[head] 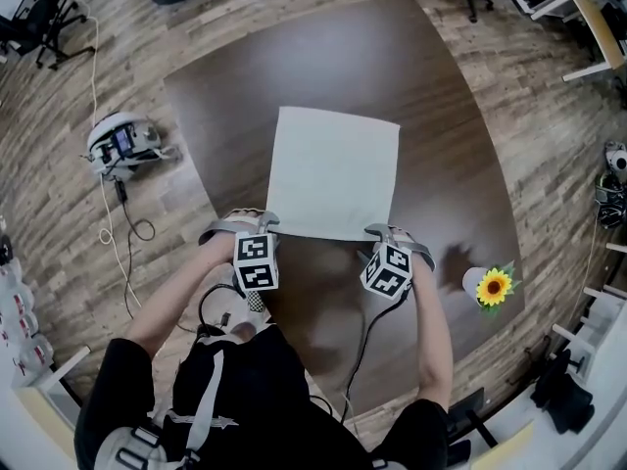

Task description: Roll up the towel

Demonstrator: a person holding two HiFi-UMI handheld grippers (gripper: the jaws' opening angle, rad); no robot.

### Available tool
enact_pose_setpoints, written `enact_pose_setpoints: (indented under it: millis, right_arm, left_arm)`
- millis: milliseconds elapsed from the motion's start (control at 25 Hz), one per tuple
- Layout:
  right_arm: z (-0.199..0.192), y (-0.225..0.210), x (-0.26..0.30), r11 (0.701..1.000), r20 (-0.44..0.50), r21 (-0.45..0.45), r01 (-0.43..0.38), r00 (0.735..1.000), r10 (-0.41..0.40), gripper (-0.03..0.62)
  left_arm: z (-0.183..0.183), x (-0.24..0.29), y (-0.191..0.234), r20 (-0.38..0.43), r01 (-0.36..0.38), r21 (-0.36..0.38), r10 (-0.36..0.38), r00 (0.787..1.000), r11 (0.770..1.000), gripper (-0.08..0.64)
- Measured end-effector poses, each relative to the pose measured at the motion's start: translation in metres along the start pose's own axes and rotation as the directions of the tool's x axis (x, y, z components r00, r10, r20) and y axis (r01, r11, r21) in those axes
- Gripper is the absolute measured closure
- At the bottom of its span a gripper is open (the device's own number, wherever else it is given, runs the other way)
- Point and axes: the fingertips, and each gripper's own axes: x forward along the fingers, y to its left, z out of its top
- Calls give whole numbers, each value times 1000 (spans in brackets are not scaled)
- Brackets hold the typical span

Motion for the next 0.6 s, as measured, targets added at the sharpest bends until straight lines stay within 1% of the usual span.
enact_pose_setpoints:
  millis: [200, 400, 600]
  right_arm:
    - [1, 0, 2, 1000, -16, 10, -28, 999, 28, 405]
    - [0, 0, 3, 999, -49, 6, -44, 998, 45, 407]
    - [-1, -1, 4, 999, -85, -9, -42, 996, 41, 427]
  left_arm:
    - [-6, 14, -3, -50, 34, 13, -34, 998, 999, 415]
    - [-6, 16, -4, -59, 72, -14, -73, 996, 997, 416]
    - [-5, 16, -3, -74, 80, -10, -81, 994, 997, 422]
